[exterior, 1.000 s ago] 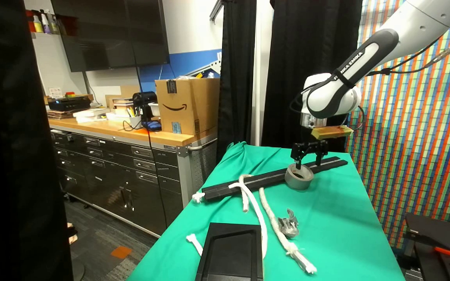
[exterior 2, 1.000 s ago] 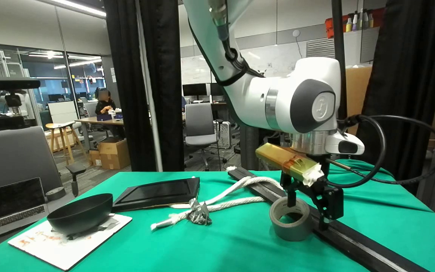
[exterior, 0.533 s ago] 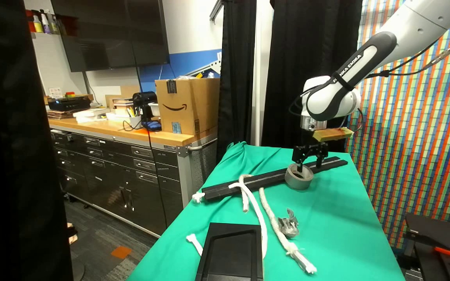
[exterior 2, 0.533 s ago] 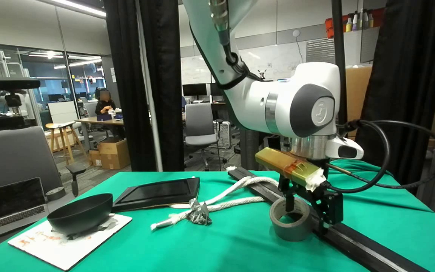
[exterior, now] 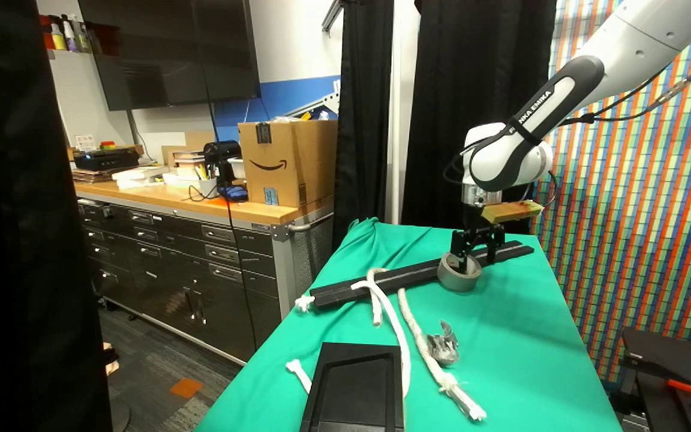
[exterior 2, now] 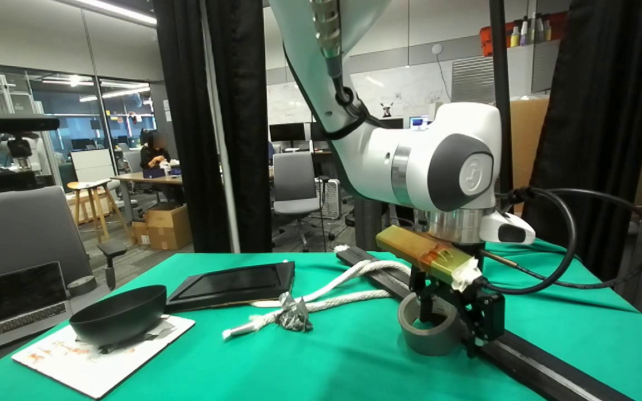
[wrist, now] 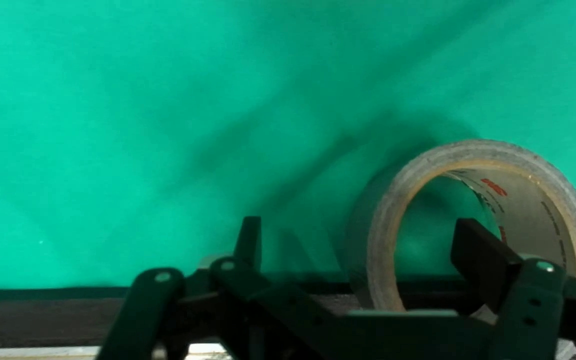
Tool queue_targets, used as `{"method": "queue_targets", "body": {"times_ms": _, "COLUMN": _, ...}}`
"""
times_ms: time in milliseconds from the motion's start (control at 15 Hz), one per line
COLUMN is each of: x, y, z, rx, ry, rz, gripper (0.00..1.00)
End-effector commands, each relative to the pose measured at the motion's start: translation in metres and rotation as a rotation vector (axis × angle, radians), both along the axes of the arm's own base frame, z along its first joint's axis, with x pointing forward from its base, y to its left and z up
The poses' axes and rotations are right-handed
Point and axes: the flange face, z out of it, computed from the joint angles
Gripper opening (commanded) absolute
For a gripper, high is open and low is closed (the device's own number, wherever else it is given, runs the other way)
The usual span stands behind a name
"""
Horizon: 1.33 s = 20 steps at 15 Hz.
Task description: Put the silver tape in the bowl
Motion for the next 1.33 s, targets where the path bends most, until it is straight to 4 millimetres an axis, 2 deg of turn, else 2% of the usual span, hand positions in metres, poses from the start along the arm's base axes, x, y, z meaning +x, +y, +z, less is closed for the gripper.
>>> {"method": "queue_targets", "body": {"times_ms": 0, "x": 0.005, "y": -0.002, "z": 0.004, "rx": 0.017, "ry": -0.020, "rz": 0.013, "gripper": 0.66}}
{"method": "queue_targets", "body": {"times_ms": 467, "x": 0.006, "y": -0.003, "z": 0.006, "rx": 0.017, "ry": -0.024, "rz": 0.018, "gripper": 0.14}}
{"method": "queue_targets", "body": {"times_ms": 667, "x": 0.007, "y": -0.003, "z": 0.008, "rx": 0.018, "ry": -0.029, "rz": 0.018, "gripper": 0.10}}
{"method": "queue_targets", "body": {"times_ms": 733, "x": 0.007, "y": -0.003, "z": 0.008, "rx": 0.018, "ry": -0.027, "rz": 0.019, "gripper": 0.15}}
{"method": "queue_targets", "body": {"times_ms": 933, "x": 0.004, "y": 0.000, "z": 0.018, "rx": 0.027, "ry": -0.016, "rz": 0.018, "gripper": 0.15}}
{"method": "queue_targets", "body": {"times_ms": 1133, "x": -0.001, "y": 0.005, "z": 0.040, "rx": 0.034, "ry": -0.013, "rz": 0.023, "gripper": 0.14}}
{"method": "queue_targets", "body": {"times_ms": 1267, "x": -0.006, "y": 0.010, "z": 0.061, "rx": 0.025, "ry": -0.012, "rz": 0.028, "gripper": 0.14}}
